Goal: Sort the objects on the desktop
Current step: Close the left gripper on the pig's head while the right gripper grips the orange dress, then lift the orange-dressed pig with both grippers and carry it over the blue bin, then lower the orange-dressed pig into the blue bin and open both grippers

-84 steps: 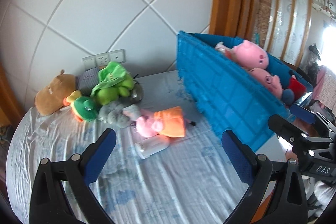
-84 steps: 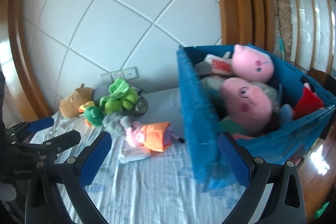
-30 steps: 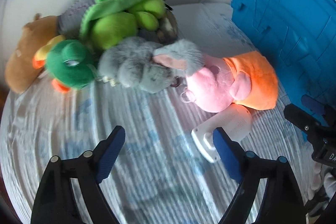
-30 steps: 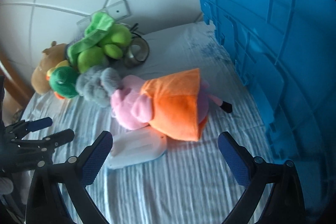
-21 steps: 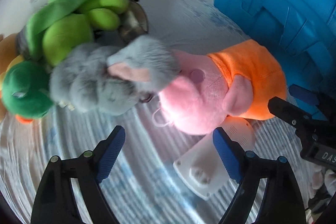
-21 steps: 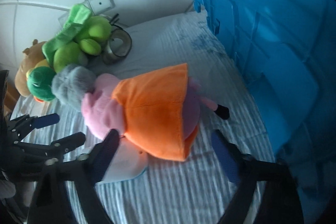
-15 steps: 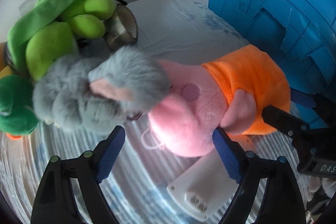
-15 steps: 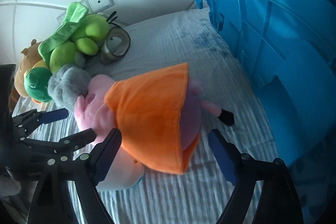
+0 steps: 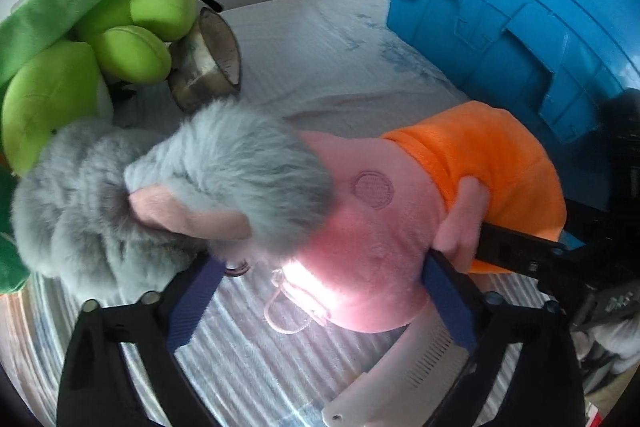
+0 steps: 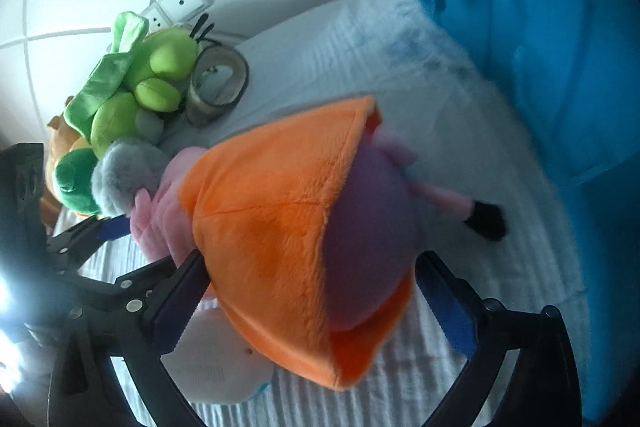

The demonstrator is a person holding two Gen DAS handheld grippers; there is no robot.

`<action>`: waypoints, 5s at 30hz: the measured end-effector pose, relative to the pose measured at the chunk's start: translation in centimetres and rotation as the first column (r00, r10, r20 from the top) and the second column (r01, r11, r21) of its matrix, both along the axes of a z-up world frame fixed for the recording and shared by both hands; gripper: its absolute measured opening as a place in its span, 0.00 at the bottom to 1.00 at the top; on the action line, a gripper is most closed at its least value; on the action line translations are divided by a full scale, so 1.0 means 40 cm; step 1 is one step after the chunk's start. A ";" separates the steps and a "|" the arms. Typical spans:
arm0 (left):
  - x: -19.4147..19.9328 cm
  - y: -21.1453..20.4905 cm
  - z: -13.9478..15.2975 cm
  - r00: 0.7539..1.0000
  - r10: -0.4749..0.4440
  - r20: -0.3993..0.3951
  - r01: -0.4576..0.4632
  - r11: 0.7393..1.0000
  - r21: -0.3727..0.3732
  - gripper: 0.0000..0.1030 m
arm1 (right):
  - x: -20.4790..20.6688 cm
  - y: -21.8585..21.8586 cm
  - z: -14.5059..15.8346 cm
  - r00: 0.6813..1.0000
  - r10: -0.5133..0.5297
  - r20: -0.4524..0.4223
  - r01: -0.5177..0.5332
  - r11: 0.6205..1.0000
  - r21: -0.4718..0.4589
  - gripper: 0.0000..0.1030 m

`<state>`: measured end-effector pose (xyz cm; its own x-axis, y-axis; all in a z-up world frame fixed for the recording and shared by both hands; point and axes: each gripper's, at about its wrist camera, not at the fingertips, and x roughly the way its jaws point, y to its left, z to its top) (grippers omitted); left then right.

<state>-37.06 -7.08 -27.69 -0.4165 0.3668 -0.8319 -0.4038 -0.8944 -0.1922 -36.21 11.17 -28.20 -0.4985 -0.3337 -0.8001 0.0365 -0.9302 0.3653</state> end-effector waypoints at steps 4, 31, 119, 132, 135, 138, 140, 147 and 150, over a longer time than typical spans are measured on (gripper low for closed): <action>0.011 0.002 0.008 1.000 -0.020 -0.011 0.020 0.999 0.047 0.63 | -0.001 -0.009 -0.007 1.000 0.008 -0.006 -0.008 1.000 -0.013 0.85; -0.067 -0.040 0.143 0.989 0.061 -0.131 -0.050 0.995 0.084 0.56 | 0.146 -0.121 0.196 0.982 0.095 -0.165 -0.089 0.995 0.047 0.75; 0.249 0.928 0.698 0.955 -0.010 -0.295 0.001 1.000 -0.029 0.63 | 0.389 0.857 0.732 0.925 -0.022 -0.378 0.063 0.993 0.096 0.76; 0.377 0.835 0.751 0.919 0.087 -0.385 -0.100 0.995 -0.014 0.99 | 0.474 0.849 0.764 0.896 -0.090 -0.435 0.143 0.985 0.091 1.00; 0.404 0.813 0.757 0.915 0.100 -0.391 -0.113 0.994 -0.012 0.99 | 0.498 0.833 0.767 0.892 -0.096 -0.441 0.156 0.982 0.103 1.00; 0.425 0.787 0.757 0.912 0.121 -0.393 -0.136 0.991 -0.011 0.99 | 0.518 0.817 0.770 0.890 -0.097 -0.446 0.162 0.981 0.110 1.00; 0.435 0.769 0.754 0.911 0.136 -0.390 -0.150 0.989 -0.007 0.99 | 0.526 0.807 0.771 0.890 -0.095 -0.445 0.161 0.980 0.113 1.00; 0.479 0.686 0.744 0.891 0.212 -0.400 -0.230 0.973 0.003 0.99 | 0.544 0.750 0.765 0.895 -0.066 -0.441 0.142 0.979 0.143 1.00; 0.499 0.639 0.734 0.879 0.260 -0.400 -0.282 0.959 0.005 0.99 | 0.550 0.715 0.762 0.890 -0.040 -0.455 0.124 0.980 0.154 1.00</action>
